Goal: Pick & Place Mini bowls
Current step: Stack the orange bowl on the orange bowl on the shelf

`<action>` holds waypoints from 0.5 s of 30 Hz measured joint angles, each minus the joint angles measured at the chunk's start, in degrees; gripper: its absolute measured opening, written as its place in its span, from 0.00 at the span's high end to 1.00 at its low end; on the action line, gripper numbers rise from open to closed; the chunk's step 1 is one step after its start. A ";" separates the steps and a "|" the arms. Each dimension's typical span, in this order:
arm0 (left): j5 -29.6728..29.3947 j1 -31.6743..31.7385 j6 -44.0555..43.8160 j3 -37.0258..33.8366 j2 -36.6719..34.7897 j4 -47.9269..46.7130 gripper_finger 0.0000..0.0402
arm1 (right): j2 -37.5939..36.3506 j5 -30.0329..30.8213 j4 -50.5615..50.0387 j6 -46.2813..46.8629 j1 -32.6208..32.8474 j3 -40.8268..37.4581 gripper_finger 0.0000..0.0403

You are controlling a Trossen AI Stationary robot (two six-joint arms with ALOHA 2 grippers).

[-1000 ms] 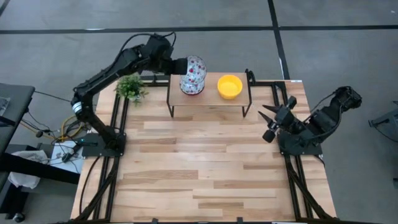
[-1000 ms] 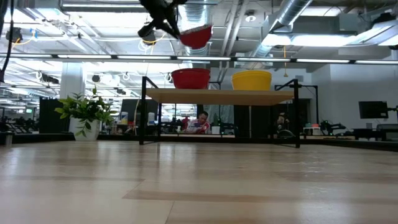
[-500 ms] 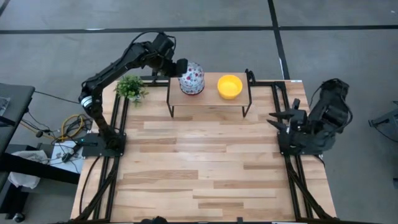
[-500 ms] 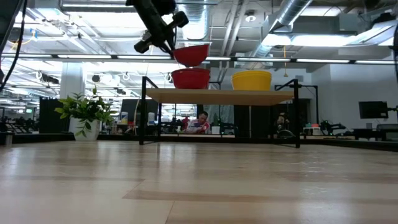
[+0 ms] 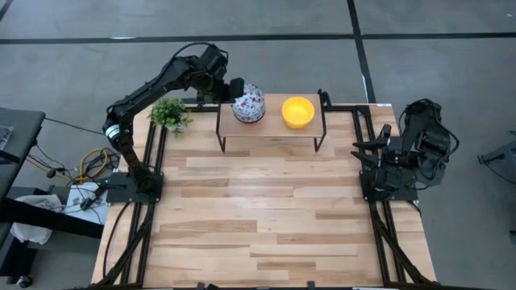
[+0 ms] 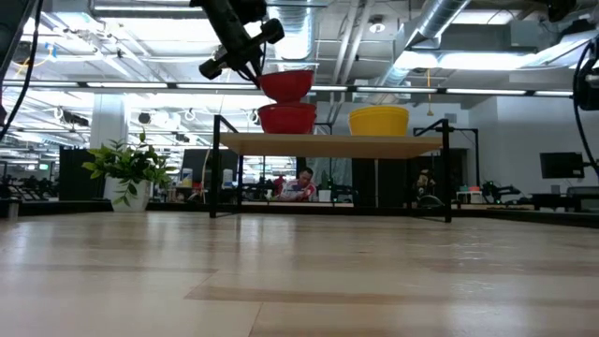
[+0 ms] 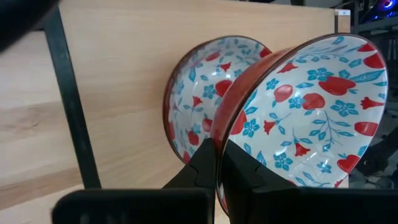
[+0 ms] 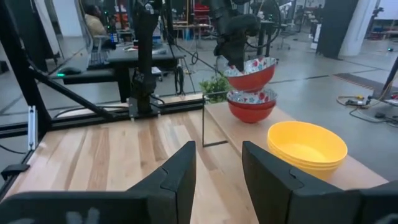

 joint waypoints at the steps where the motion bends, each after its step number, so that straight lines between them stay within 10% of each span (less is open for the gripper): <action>1: -0.08 -0.13 -0.13 0.00 0.00 -0.01 0.98 | 0.00 0.00 0.02 -0.12 0.00 0.00 0.71; 15: -2.61 -2.18 -3.58 -0.07 3.31 0.92 0.98 | 0.02 -0.36 0.02 -0.96 0.00 -0.03 0.71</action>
